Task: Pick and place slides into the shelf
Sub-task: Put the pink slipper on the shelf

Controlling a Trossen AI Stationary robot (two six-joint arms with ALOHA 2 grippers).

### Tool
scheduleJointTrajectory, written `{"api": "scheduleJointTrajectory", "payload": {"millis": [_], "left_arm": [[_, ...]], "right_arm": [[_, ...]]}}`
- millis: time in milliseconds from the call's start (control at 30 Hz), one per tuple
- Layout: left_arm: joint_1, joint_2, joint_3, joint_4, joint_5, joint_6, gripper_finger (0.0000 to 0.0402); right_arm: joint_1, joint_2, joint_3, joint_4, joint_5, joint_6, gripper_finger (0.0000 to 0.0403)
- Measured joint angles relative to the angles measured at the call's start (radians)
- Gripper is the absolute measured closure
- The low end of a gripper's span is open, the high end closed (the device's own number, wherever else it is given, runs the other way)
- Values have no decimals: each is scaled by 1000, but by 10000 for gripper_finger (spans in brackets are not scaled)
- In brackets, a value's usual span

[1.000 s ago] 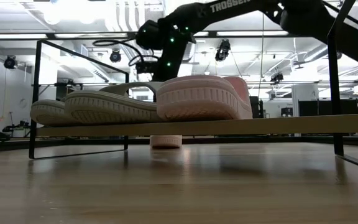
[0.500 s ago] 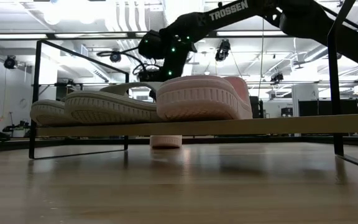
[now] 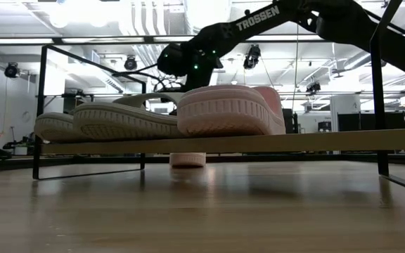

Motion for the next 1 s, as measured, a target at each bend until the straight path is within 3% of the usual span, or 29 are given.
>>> {"api": "scheduleJointTrajectory", "payload": {"millis": [533, 767, 1000], "left_arm": [[0, -70, 0, 2, 58, 0, 226], [0, -95, 0, 2, 60, 2, 226], [0, -95, 0, 2, 60, 2, 226]], "right_arm": [[-16, -1, -75, 78, 1, 64, 209], [-41, -1, -86, 87, 19, 171, 235], [-46, -1, -86, 152, 22, 146, 277]]}}
